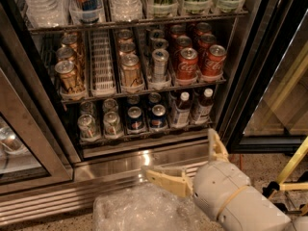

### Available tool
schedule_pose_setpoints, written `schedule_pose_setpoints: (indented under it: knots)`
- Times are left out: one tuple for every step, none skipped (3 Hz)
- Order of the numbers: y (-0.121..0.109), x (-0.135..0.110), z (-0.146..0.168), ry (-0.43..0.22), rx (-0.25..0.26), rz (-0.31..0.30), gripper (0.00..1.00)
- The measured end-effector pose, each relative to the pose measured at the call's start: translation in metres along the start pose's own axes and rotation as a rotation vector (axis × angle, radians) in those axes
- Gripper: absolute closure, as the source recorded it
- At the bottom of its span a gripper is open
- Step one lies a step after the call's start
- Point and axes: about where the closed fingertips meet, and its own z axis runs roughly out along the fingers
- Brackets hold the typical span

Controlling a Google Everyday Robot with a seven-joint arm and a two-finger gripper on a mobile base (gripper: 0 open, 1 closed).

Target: Pick orange can from middle shelf of fridge

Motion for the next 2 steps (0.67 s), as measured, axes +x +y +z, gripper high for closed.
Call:
schedule_pose_setpoints:
  knots:
    - [0.0194,-0.0065,0.0187,-0.022,-0.041,0.001,0.0]
    - [0.0254,-0.0066,0.0267,-0.031,-0.061,0.001,0.0]
